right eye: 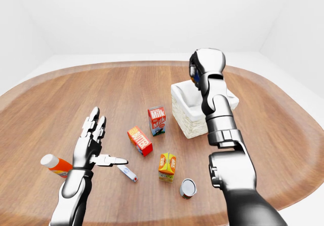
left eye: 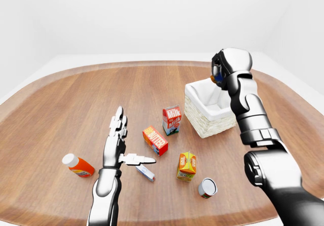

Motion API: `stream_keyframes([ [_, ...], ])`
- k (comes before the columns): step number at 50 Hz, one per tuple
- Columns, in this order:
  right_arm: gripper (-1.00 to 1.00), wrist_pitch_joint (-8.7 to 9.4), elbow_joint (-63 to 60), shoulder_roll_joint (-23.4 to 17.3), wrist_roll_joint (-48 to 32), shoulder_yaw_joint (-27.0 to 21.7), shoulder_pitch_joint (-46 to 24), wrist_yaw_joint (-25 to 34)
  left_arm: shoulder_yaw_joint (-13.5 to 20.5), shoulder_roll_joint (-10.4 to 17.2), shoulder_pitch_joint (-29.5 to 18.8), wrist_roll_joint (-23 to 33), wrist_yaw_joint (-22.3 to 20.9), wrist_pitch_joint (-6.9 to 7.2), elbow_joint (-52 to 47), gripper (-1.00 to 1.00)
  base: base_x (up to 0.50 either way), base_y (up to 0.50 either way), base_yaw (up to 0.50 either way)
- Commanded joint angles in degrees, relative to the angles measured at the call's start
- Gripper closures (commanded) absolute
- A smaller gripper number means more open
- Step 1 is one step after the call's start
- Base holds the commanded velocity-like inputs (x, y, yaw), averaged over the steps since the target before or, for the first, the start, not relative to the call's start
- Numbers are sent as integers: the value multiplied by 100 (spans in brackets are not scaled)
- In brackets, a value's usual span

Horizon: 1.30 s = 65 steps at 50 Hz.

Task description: Pick up the alphabet soup and the tomato sauce, and put them in the basket.

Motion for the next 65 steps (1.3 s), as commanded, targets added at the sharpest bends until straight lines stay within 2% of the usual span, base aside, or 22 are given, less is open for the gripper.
stream_keyframes([
  [1,100,0,1041,-130,181,80,-598,-442,13,-3,-41,-18,30,0,-11,-100,0,0,0],
  [9,100,0,2073,-110,524,72,-1070,-702,8,-3,-25,-22,22,0,-23,-100,0,0,0],
  [11,100,0,2310,-139,439,207,-1165,-805,12,-1,-28,-27,17,0,4,-100,0,0,0],
  [26,100,0,3237,-47,324,381,-1681,-984,4,-1,-15,-19,7,0,17,-100,0,0,0],
  [36,100,0,3435,4,274,390,-1751,-1056,14,2,-28,-29,-5,0,36,-100,0,0,0],
  [41,100,0,3508,-7,-4,538,-1779,-981,29,-3,-53,-46,11,0,43,-100,0,0,0],
  [65,100,0,3615,54,-525,535,-1764,-643,23,-1,-58,-26,29,0,46,-100,0,0,0],
])
